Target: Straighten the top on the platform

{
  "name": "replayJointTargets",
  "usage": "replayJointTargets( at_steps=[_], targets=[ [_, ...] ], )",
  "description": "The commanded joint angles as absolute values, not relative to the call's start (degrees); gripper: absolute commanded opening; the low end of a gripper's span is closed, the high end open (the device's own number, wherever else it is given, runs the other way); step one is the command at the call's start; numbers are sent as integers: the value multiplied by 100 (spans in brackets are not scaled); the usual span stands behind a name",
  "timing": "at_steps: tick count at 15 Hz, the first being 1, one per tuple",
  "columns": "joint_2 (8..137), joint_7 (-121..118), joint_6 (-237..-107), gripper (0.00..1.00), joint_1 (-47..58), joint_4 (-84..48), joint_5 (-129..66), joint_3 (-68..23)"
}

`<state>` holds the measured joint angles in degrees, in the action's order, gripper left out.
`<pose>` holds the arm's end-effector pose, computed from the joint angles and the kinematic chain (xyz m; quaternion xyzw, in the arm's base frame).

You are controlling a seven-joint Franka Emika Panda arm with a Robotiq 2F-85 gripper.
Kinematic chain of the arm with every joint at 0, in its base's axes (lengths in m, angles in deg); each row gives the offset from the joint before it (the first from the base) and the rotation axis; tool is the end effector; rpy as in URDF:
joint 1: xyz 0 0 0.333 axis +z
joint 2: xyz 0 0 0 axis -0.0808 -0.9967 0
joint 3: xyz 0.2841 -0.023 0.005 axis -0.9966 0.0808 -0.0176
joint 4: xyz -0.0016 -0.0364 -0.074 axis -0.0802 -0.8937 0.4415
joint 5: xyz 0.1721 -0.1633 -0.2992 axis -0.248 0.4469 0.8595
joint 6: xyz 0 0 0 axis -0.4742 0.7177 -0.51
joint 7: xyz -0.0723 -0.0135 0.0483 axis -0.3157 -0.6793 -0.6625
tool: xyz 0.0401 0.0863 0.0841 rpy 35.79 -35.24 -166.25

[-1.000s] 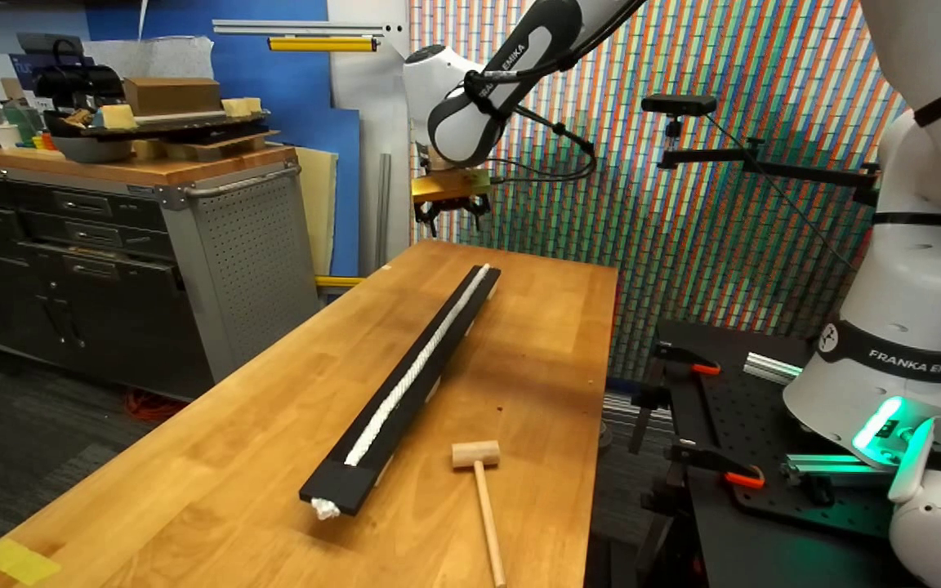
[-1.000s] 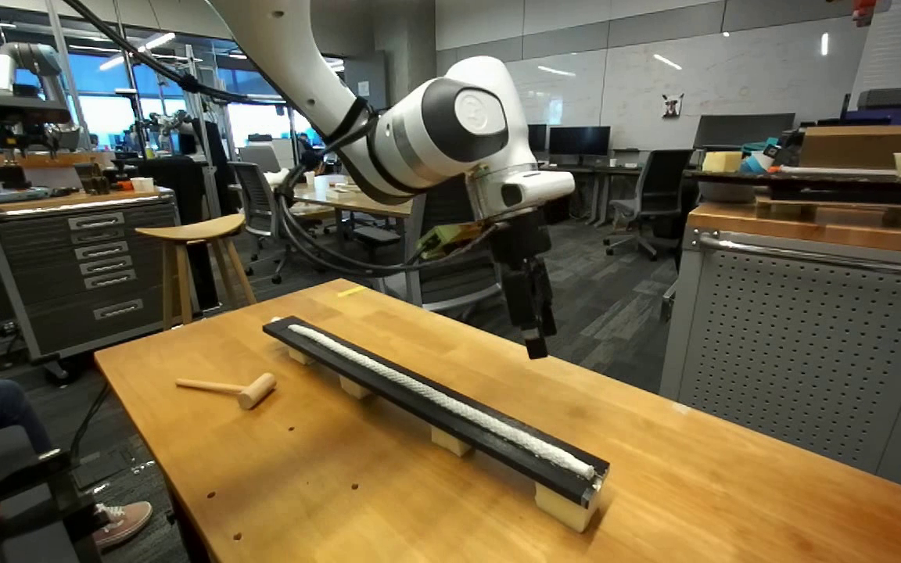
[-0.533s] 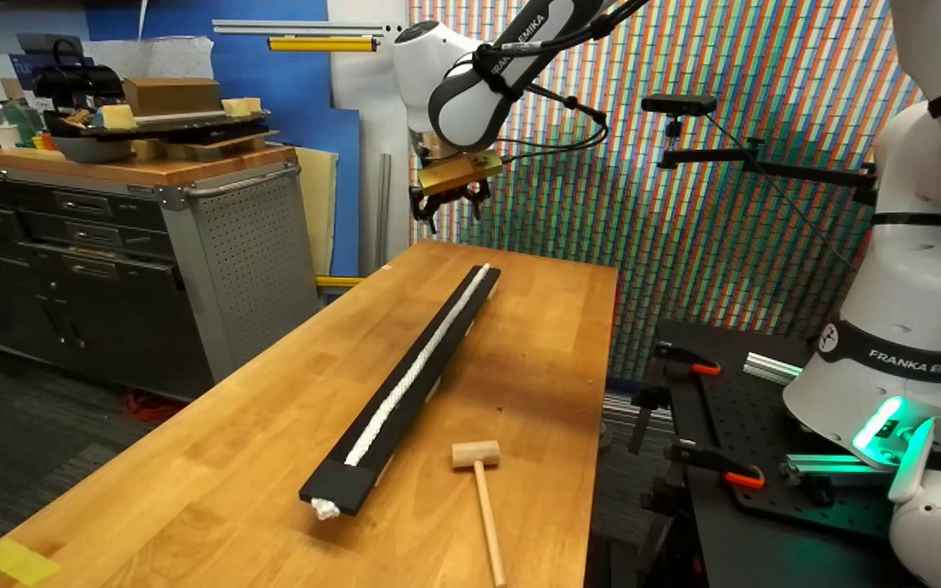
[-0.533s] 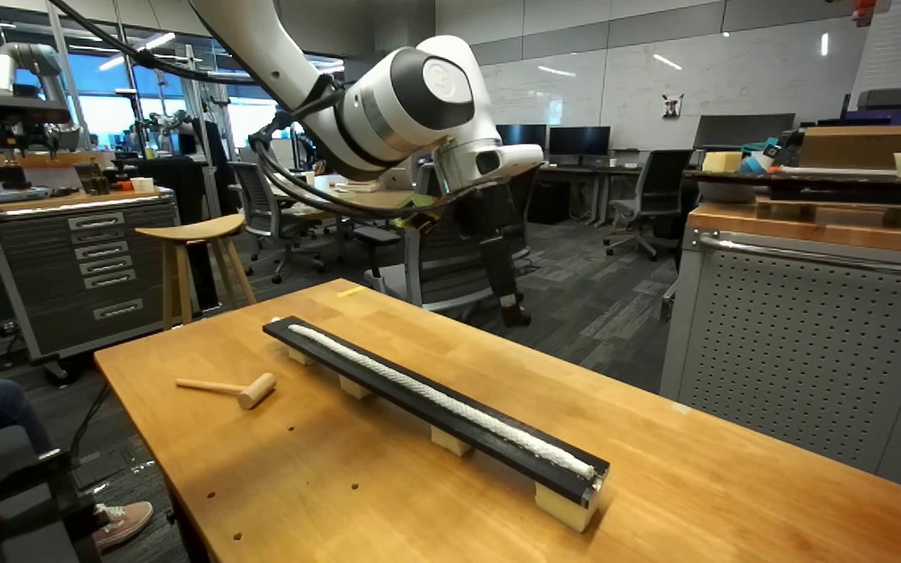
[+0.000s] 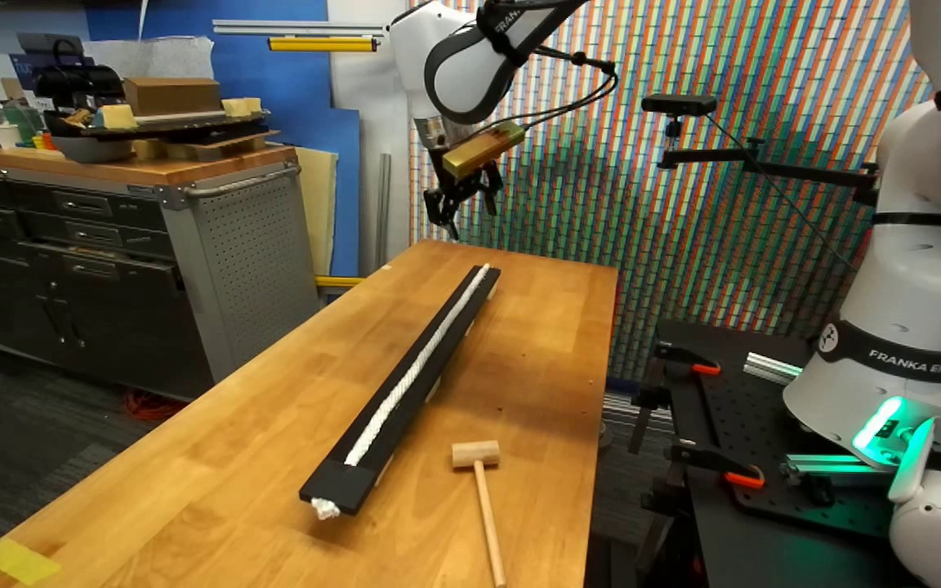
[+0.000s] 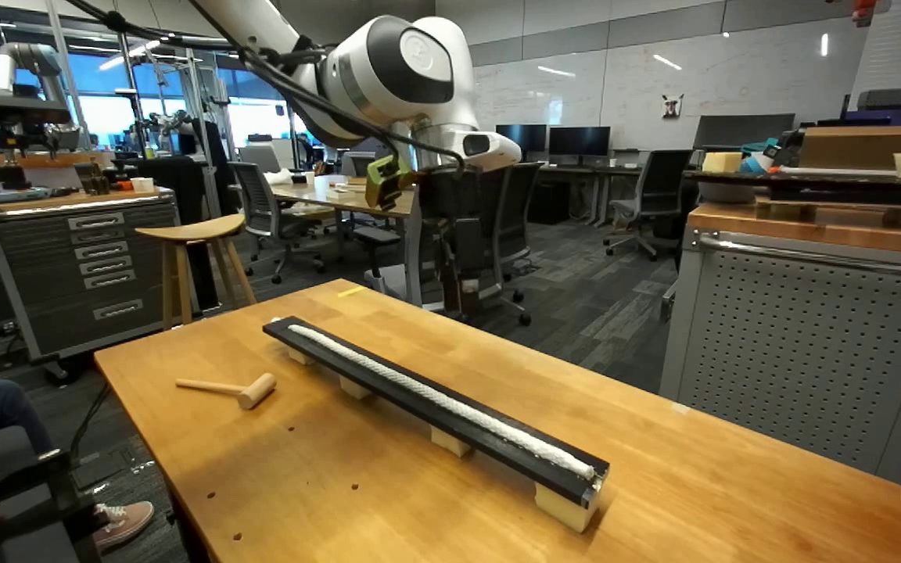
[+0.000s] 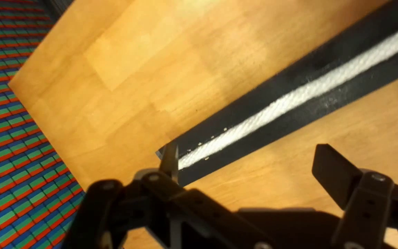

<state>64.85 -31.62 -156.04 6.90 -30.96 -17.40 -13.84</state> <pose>0.5853 -0.1204 0.2538 0.9367 -0.2953 -0.0540 0.1801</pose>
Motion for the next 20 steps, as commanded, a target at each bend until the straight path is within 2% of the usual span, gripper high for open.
replayJointTargets(
  at_steps=[1, 9, 10, 20],
  targets=[
    [6823, -2777, -14667, 100, 684, -3100, -1652, -1496],
    [7503, -3269, -14270, 100, 925, -3783, -1202, -1723],
    [7085, -3046, -14291, 100, 777, -3364, -1363, -1734],
    [7310, -3168, -14292, 100, 810, -3643, -1298, -1807]
  ],
)
